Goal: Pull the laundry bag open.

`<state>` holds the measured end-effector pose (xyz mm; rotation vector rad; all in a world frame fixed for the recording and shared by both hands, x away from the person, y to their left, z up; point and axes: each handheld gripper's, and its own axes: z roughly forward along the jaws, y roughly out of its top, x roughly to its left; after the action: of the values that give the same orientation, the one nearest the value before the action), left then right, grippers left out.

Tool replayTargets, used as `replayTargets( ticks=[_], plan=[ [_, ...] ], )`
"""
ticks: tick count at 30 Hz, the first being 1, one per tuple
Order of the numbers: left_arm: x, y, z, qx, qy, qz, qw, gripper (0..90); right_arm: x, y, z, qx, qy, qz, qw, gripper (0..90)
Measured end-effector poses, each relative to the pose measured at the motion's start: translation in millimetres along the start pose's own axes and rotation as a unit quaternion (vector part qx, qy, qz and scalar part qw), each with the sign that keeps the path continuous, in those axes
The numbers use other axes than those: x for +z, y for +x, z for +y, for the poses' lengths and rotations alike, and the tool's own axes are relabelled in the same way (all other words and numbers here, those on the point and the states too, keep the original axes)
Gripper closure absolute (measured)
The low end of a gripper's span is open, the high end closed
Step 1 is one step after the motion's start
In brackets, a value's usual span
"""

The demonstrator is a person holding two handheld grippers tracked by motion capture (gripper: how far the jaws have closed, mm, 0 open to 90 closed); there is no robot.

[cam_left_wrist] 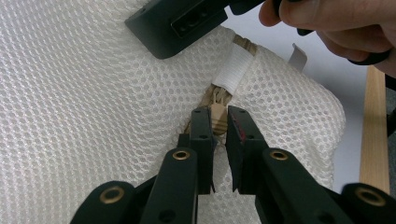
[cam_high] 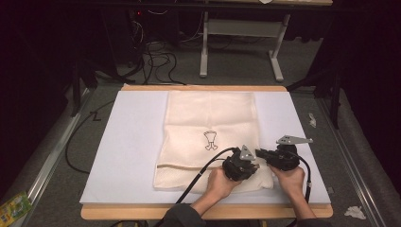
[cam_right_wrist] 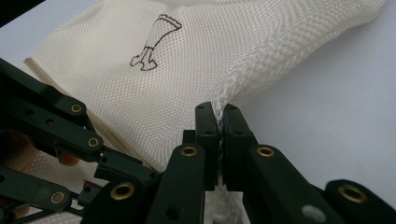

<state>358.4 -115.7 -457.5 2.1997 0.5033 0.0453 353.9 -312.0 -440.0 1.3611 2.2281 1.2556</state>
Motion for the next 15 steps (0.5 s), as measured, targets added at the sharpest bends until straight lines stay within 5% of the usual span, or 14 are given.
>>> replayTargets(
  ticks=[15],
  plan=[
    [6.8, 9.6, -0.3, -0.041, 0.012, -0.039, 0.9983, 77.4, 2.0, -2.7, -3.7, 0.003, 0.004, 0.000, 1.0000, 88.4]
  ],
)
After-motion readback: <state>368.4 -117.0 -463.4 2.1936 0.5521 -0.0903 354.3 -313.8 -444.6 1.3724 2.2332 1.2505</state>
